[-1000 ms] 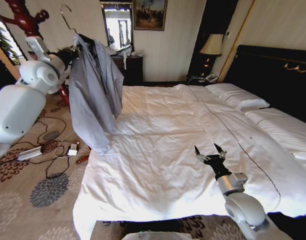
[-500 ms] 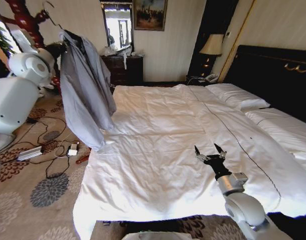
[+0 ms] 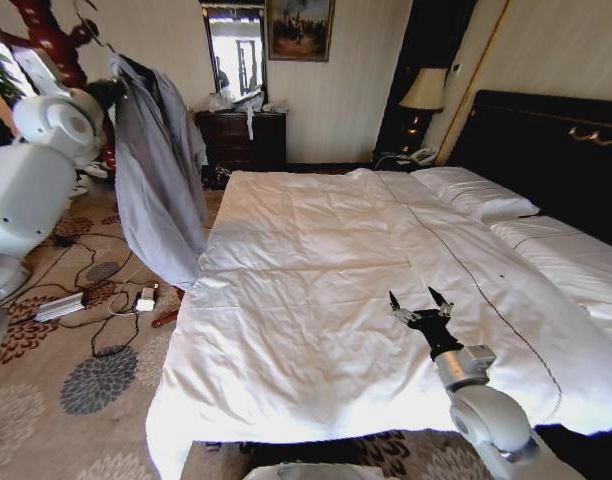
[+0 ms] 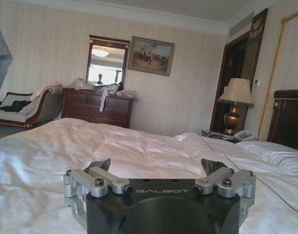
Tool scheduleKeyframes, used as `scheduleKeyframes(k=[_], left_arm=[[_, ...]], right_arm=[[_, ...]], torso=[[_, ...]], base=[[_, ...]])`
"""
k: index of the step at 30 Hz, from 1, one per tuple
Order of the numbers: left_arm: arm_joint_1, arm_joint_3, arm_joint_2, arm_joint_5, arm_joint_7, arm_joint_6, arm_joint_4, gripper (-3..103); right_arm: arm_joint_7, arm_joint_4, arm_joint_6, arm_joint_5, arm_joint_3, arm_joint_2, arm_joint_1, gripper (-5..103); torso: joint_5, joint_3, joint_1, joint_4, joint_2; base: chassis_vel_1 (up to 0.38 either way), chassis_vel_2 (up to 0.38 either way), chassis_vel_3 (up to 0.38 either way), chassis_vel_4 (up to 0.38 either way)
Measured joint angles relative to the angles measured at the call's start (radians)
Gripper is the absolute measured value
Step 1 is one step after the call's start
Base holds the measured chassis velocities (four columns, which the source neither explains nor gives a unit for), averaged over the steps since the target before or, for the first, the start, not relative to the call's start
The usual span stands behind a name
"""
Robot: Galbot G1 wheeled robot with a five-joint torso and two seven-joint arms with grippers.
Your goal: Pick up the clothes from the bed and hang them on the clothes hanger.
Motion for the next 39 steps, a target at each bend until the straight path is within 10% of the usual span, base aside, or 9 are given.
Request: scheduleKeyframes(k=[39], left_arm=[[0.052,-0.041,-0.016,0.017,-0.059,0.039,-0.006,15]], right_arm=[[0.000,0.000,0.000,0.000,0.000,0.000,0.000,100]], torso=[[0.0003,0.000,0.000,0.0000,0.000]], base=[[0.000,0.000,0.000,0.000]])
